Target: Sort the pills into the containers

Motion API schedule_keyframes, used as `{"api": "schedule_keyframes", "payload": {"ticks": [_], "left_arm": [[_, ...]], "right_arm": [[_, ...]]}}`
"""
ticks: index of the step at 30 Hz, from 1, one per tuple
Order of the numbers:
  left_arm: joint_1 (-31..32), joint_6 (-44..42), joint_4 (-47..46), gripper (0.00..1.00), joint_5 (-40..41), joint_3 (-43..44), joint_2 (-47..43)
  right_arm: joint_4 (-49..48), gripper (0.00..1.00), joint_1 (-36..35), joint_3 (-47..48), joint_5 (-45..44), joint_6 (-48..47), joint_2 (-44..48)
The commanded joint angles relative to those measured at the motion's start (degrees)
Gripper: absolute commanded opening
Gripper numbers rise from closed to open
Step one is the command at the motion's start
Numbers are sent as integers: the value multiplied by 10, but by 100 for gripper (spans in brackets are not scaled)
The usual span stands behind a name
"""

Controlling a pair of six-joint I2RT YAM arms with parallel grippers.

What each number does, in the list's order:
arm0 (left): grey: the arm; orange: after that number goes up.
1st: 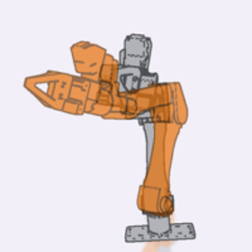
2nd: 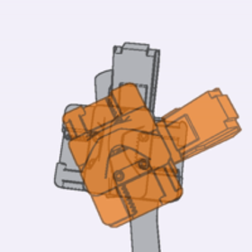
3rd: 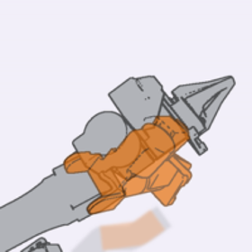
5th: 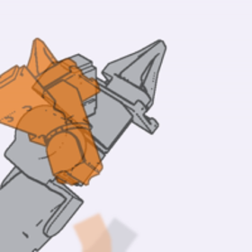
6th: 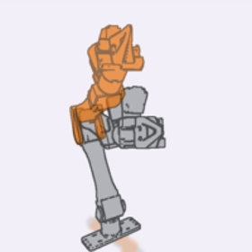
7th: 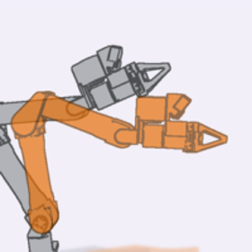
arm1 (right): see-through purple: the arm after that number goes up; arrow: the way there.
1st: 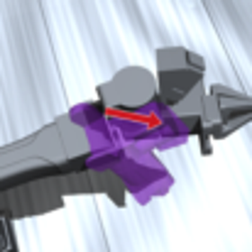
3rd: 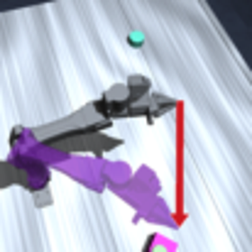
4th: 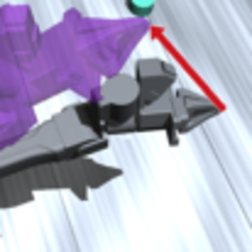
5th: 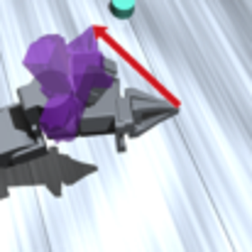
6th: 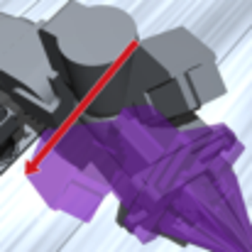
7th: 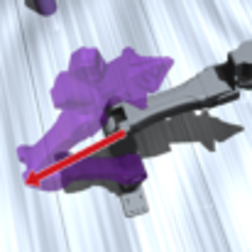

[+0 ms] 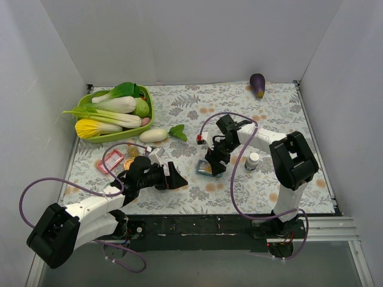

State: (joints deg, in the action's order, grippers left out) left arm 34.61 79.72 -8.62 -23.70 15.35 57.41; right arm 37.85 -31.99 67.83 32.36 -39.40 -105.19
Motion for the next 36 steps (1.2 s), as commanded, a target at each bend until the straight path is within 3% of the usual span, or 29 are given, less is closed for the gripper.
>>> {"api": "schedule_keyframes", "payload": {"ticks": [1, 15, 18, 22, 36], "left_arm": [[-2, -6, -7, 93, -10, -5, -4], [-2, -5, -3, 93, -12, -3, -10], [-2, -5, -3, 93, -11, -3, -8], [-2, -5, -4, 93, -13, -3, -4], [-2, -5, -4, 93, -16, -3, -5]], "right_arm": [[15, 75, 2, 18, 10, -2, 27], [39, 72, 3, 33, 42, -15, 45], [36, 76, 3, 26, 42, -19, 48], [27, 92, 3, 12, 26, -21, 27], [-7, 98, -17, -1, -19, -12, 24]]}}
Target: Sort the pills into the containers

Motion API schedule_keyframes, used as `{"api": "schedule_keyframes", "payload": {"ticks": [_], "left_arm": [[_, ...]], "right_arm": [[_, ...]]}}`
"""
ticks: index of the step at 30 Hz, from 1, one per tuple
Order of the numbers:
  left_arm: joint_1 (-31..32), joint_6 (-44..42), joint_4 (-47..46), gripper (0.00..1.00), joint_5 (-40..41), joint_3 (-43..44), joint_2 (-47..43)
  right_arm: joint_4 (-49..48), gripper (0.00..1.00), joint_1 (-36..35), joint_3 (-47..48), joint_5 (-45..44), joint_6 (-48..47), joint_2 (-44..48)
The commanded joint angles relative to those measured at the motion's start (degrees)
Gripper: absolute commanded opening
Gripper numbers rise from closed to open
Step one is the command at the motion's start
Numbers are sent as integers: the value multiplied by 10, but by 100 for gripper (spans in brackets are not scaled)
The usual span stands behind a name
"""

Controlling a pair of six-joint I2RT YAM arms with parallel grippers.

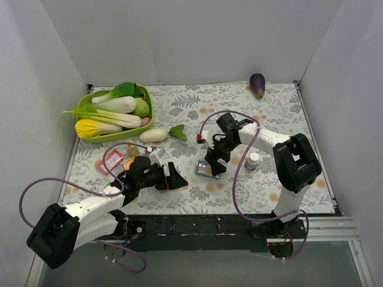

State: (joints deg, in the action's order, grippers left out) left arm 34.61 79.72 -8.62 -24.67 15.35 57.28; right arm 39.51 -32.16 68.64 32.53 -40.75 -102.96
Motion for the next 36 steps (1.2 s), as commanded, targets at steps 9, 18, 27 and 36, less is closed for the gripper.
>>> {"api": "schedule_keyframes", "payload": {"ticks": [9, 18, 27, 36], "left_arm": [[-2, -6, 8, 93, 4, 0, -16], [-2, -10, 13, 87, 18, 20, -12], [-2, -11, 40, 85, 37, 25, -43], [-2, -11, 55, 84, 40, 27, -61]], "right_arm": [[-58, 93, -41, 4, -77, 14, 43], [-44, 35, -48, 18, -29, 12, 65], [-46, 5, -58, 10, -66, 34, -42], [-17, 6, -57, 42, -49, 25, -33]]}}
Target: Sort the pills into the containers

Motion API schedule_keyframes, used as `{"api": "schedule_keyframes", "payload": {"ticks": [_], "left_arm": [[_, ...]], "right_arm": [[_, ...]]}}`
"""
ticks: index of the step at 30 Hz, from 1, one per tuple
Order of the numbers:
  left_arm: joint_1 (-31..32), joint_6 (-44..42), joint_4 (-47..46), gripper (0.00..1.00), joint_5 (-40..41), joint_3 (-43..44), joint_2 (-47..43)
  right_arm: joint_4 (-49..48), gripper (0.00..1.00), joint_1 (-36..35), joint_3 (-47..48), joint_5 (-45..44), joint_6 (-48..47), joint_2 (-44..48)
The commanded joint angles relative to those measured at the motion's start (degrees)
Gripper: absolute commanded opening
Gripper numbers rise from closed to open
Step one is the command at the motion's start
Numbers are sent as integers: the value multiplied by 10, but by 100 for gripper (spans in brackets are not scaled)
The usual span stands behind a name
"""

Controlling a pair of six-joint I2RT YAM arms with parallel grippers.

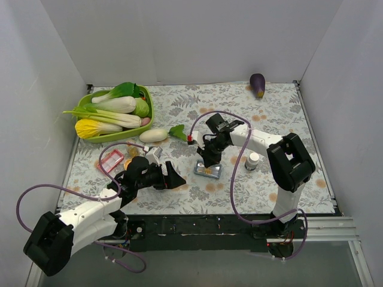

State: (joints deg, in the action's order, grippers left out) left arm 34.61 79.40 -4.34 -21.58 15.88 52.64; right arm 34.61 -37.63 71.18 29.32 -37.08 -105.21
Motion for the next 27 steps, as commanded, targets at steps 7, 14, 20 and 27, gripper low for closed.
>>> {"api": "schedule_keyframes", "payload": {"ticks": [7, 14, 20, 27], "left_arm": [[-2, -43, 85, 90, 41, 99, -52], [-7, -104, 203, 98, 125, 273, -90], [-7, -151, 289, 98, 138, 432, -82], [-7, -163, 344, 98, 155, 490, -104]], "right_arm": [[71, 38, 19, 95, -31, -28, 89], [-102, 98, 170, 37, -37, 191, 280], [-139, 97, 272, 5, 30, 325, 399], [-115, 98, 298, -3, -176, 333, 511]]}}
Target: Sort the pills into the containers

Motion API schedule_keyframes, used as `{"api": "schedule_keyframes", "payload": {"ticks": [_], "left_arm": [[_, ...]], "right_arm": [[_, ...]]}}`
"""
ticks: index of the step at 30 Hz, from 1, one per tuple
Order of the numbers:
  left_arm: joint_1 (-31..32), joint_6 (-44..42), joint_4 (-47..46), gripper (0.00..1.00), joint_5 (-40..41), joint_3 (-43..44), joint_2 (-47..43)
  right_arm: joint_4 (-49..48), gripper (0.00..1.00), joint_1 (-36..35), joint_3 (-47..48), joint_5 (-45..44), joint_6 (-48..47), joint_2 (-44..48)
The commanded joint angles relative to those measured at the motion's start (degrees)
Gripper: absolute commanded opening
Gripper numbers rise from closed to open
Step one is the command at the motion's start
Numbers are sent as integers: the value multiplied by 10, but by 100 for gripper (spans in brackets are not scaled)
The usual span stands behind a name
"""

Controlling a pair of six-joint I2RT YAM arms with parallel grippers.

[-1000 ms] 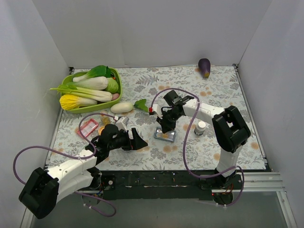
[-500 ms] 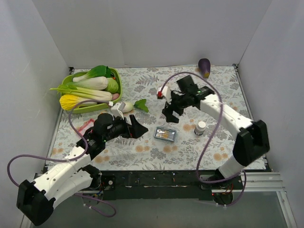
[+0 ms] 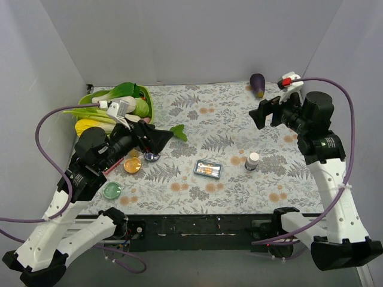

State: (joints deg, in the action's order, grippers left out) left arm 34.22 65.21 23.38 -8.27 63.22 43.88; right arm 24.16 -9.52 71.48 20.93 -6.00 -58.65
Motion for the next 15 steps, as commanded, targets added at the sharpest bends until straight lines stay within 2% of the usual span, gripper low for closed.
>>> {"api": "schedule_keyframes", "payload": {"ticks": [1, 15], "left_arm": [[-3, -21, 67, 98, 24, 16, -21], [-3, -12, 57, 98, 23, -15, -50]], "right_arm": [[-10, 98, 20, -7, -94, 20, 56], [5, 98, 49, -10, -89, 17, 90]]}}
